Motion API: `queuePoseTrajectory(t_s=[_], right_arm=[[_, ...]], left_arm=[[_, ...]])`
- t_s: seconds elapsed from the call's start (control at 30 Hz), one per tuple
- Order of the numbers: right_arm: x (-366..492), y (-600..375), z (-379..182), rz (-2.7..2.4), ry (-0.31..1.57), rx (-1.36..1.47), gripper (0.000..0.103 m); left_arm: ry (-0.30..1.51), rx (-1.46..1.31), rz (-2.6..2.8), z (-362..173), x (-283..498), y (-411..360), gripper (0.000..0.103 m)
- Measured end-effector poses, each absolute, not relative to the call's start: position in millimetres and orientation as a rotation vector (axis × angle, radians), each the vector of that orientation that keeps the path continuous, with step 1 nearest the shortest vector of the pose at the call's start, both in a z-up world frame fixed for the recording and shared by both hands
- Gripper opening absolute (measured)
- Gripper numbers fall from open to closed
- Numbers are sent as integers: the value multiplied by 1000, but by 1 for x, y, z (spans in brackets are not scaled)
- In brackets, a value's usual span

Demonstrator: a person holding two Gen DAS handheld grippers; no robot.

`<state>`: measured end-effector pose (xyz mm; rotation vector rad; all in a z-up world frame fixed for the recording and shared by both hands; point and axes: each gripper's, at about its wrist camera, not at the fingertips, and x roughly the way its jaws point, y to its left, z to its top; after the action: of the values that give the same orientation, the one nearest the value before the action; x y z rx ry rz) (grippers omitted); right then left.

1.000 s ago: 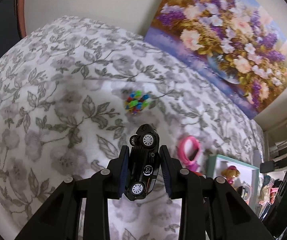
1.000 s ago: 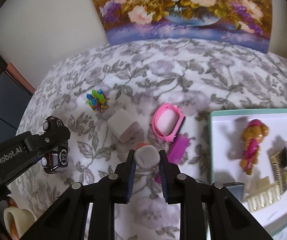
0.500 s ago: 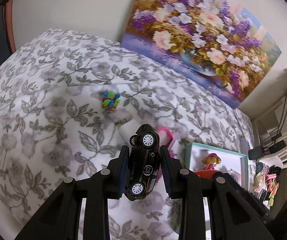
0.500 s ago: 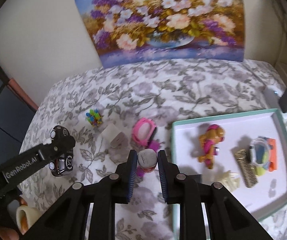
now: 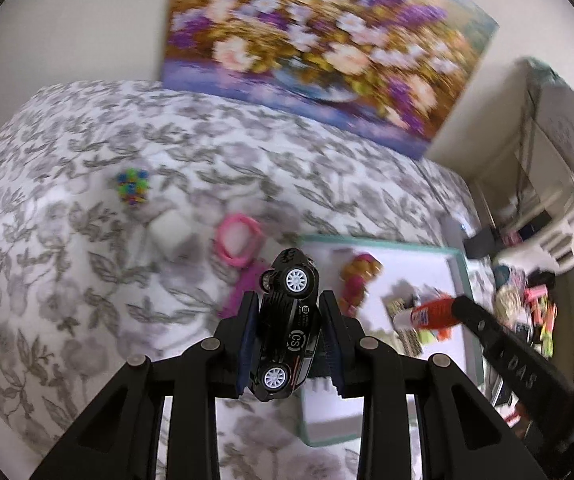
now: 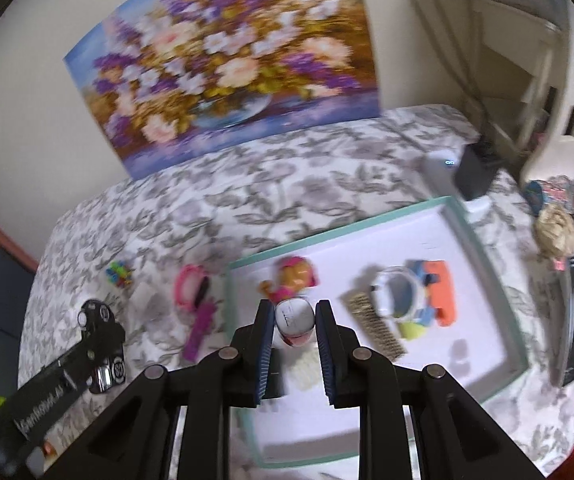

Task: Organize rigid objects
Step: 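Carry the toy car with the left tool while the right tool carries the orange bottle over the tray, then open the left tool to drop the car in the tray while the right tool releases the bottle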

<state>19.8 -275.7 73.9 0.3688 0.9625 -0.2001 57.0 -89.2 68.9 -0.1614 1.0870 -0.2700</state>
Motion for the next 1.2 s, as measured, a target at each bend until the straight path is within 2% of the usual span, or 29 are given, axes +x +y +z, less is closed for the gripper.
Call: queuePoseTrajectory(t_s=[0.47,0.97,1.2], right_arm=[[-4,-332,66,-355,1035,356,23],[4,-327,38,-345,1142,344,24],[5,-328,37,-363,1145,350,25]], left_arm=[[1212,-36,-383,38,31,-169,32],[1285,43,-404,15,22,-193,33],[1293,25,-382,16,25,-187,40]])
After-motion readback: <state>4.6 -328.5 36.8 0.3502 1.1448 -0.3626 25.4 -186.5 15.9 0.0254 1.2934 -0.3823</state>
